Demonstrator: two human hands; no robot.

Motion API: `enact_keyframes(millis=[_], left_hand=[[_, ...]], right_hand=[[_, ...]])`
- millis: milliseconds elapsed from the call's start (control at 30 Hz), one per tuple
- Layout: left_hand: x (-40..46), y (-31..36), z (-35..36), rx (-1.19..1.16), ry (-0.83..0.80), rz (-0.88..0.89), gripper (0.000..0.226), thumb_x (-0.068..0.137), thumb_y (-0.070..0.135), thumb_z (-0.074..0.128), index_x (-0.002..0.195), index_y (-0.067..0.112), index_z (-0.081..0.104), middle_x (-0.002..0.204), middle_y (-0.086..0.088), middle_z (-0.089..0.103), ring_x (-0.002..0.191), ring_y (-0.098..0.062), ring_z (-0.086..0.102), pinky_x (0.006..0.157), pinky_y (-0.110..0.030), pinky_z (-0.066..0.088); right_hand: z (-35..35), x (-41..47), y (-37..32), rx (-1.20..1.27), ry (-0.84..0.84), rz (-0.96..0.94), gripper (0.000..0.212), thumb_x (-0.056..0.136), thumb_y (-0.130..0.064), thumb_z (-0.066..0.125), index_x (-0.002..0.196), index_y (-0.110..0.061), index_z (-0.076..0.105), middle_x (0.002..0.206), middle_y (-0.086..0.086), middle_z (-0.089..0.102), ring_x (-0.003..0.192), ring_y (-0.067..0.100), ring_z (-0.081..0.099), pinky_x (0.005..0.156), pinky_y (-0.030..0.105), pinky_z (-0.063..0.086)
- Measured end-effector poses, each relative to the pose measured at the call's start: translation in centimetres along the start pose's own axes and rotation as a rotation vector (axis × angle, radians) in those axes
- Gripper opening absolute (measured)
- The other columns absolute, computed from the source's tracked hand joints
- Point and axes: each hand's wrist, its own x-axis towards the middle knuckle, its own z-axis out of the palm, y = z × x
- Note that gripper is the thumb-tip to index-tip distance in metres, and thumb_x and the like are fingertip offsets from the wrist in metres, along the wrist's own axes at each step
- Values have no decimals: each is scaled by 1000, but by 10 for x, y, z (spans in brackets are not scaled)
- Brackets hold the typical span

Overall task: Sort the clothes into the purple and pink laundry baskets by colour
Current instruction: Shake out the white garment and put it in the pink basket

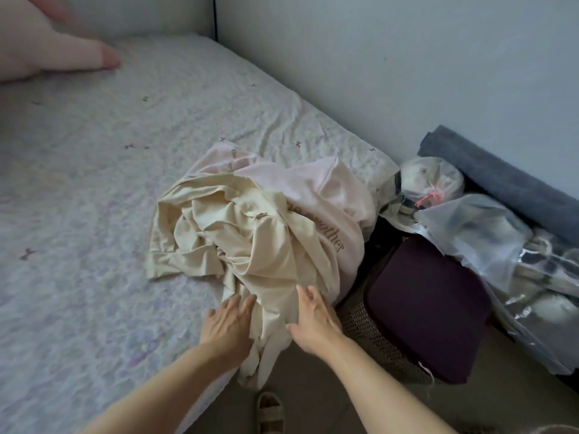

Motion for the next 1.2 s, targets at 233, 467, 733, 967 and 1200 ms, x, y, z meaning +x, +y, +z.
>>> enact_keyframes(millis=[233, 467, 733, 967, 1200], left_hand=[[73, 10, -18, -39, 62, -63, 82, 87, 31, 60, 151, 24, 10, 156, -4, 10, 143, -24, 19, 111, -39, 29], [139, 13, -38, -10, 57, -97, 81, 84, 20, 59, 150, 33, 13, 159, 3, -14, 147, -22, 5, 114, -47, 25], [147, 15, -59, 6, -9, -133, 75, 86, 31, 61, 148, 25, 18, 152, -3, 17, 130, -25, 42, 99, -36, 36], [127, 39, -119, -77, 247, -61, 51, 89, 28, 57, 133, 15, 36, 143, -4, 33, 125, -23, 46, 98, -34, 39], [79, 39, -171, -126, 388, 46, 37, 85, 12, 50, 121, 19, 47, 128, -1, 46, 117, -23, 50, 93, -33, 37]], right_hand=[[-30, 99, 5, 46, -11, -20, 77, 92, -22, 55, 152, -21, 6, 157, 13, -15, 146, 31, 6, 118, 39, 18], [-39, 159, 20, -83, -3, -5, 47, 88, -17, 54, 132, -25, 41, 153, 9, -30, 145, 35, -14, 119, 46, 1], [-78, 152, 13, 251, 534, -17, 38, 87, 0, 49, 125, 0, 45, 128, 16, 43, 114, 32, 50, 92, 30, 42], [-137, 123, -19, 239, 859, -228, 57, 75, 15, 46, 130, 2, 48, 112, 19, 54, 79, 36, 62, 59, 30, 43], [-175, 68, -47, 179, 950, -260, 49, 91, 5, 42, 139, -7, 44, 125, 11, 53, 101, 29, 61, 70, 30, 45]])
